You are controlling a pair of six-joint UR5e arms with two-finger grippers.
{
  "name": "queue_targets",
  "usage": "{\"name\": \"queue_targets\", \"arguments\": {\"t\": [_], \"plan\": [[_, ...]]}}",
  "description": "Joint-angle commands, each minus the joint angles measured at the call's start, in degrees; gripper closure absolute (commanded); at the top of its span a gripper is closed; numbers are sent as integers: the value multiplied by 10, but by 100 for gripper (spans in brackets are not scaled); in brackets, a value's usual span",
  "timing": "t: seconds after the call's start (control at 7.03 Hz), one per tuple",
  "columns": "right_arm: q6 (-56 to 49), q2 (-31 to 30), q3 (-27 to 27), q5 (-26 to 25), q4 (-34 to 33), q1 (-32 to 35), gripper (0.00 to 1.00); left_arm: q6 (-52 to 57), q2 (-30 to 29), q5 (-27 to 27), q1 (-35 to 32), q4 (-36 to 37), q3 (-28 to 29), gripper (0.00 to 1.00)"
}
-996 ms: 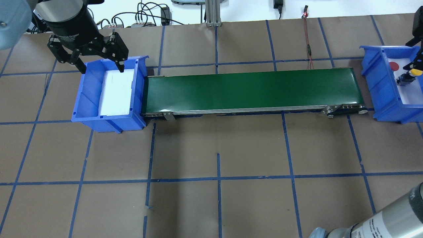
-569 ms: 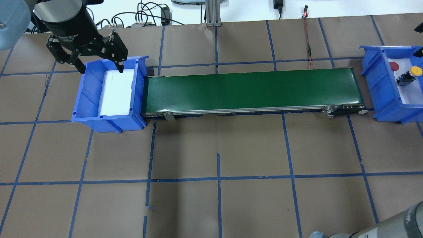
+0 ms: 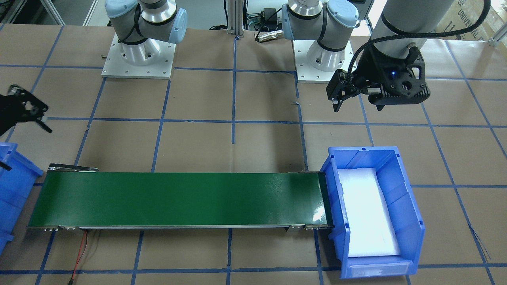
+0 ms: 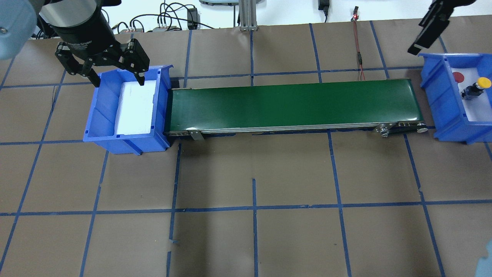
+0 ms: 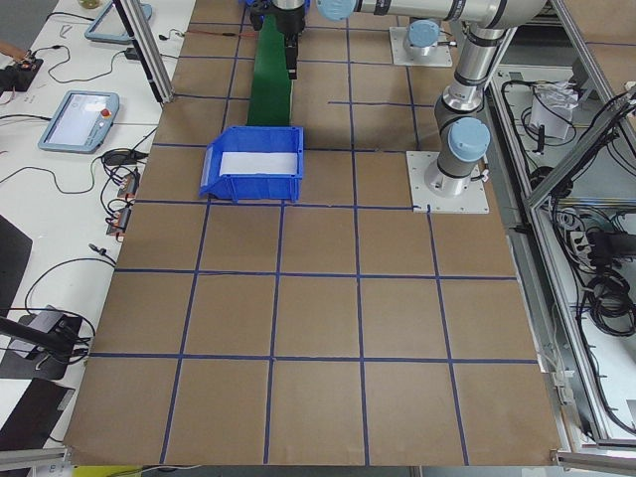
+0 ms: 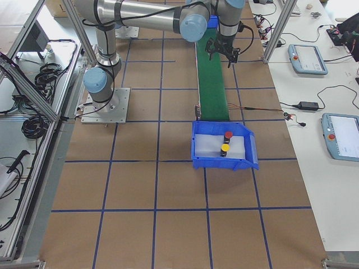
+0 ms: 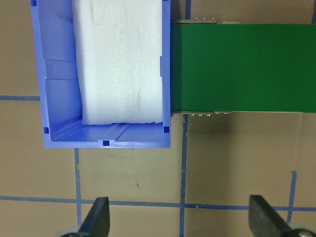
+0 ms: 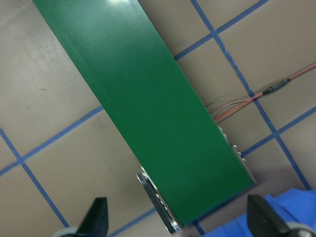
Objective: Transport two buttons from left to right
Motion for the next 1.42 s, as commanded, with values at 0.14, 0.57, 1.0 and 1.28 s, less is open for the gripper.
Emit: {"name": "queue_targets", "arguments": {"t": [0.14, 0.57, 1.0, 1.28], "plan": [[314, -17, 16, -17, -17, 122, 0, 0, 2, 0, -1, -1, -2, 0], [649, -19, 45, -32, -29, 139, 0, 0, 2, 1, -1, -1, -2, 0], [674, -18, 55, -32, -29, 140, 0, -1, -1, 0, -2, -1, -2, 0], [673, -18, 55, -28, -30, 140, 0, -1, 0, -2, -2, -1, -2, 0]]}}
